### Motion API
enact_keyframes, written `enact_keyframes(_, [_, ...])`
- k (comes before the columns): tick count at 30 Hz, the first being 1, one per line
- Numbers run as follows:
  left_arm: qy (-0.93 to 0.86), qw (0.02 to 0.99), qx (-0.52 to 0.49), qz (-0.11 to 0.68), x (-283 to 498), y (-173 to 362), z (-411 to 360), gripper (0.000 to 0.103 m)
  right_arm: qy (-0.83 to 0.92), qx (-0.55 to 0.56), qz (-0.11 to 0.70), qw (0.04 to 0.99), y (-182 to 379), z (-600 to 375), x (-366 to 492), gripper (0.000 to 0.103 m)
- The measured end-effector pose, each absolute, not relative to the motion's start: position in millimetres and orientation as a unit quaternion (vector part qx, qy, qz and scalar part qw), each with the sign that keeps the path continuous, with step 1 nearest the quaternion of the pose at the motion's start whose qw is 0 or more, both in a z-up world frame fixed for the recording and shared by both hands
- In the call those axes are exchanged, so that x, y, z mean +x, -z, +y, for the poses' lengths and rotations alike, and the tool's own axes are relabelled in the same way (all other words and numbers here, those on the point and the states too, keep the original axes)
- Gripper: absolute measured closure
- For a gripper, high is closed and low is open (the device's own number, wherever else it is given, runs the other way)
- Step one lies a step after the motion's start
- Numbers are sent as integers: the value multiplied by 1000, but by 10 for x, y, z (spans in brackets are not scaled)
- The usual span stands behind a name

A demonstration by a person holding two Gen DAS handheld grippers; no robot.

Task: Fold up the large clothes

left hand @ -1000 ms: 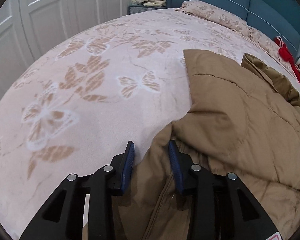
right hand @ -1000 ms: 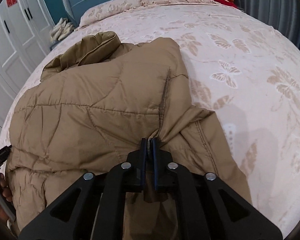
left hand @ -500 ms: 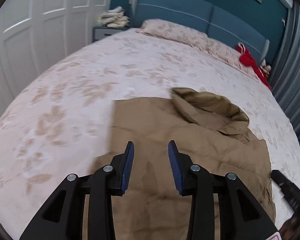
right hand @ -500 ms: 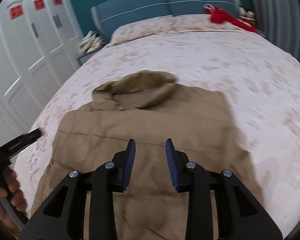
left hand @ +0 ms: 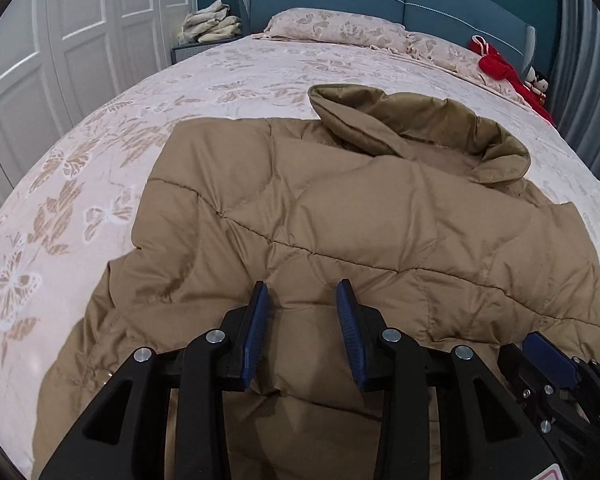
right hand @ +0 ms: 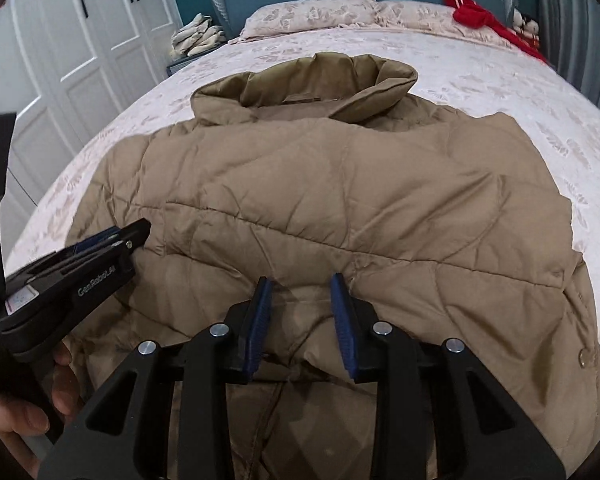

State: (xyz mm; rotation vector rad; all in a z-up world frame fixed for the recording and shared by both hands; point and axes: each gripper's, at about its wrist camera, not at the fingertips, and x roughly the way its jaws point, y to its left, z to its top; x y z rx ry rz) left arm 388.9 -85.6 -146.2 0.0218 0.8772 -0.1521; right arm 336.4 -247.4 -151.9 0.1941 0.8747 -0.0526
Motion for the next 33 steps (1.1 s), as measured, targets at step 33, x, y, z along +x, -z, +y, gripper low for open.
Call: enact_keyframes(33, [153, 900, -61, 405, 4086, 962, -720, 51, -28, 284, 373, 883, 1148, -3210, 3438, 55])
